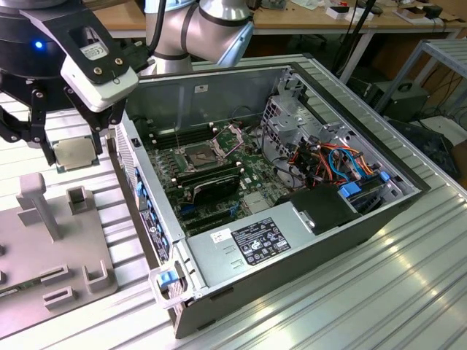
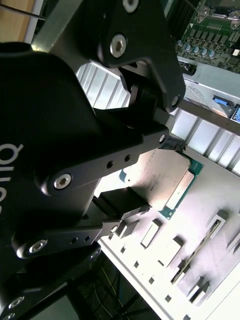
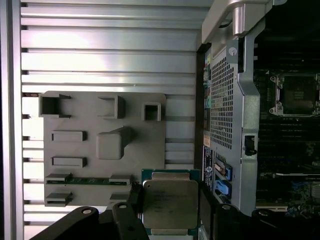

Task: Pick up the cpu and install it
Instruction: 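Pick up the cpu and move it towards the insertion slot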

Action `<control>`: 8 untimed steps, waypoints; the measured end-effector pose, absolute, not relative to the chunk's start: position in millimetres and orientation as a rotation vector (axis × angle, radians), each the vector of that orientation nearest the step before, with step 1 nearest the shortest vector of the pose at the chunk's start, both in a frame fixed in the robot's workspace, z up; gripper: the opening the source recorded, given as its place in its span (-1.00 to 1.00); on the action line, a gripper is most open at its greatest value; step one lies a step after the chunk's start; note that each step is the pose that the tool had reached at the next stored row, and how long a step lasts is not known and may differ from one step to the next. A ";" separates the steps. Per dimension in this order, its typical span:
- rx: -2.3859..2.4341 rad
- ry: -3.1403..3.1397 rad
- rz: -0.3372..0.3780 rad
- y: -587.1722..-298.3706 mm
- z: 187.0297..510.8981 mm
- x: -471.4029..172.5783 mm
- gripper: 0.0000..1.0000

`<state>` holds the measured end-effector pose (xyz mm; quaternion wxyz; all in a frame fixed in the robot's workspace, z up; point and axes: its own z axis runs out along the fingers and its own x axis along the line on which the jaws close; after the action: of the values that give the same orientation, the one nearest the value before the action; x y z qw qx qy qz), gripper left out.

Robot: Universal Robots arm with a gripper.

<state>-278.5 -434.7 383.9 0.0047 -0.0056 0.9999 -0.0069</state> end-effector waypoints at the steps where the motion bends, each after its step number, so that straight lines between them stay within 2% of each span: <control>1: -0.017 3.132 -0.021 -434.7 383.9 -277.3 0.09; 8: -0.017 3.132 -0.022 -434.7 384.0 -272.1 0.09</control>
<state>-272.1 -434.7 384.0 0.0047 -0.0055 1.0000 -0.0069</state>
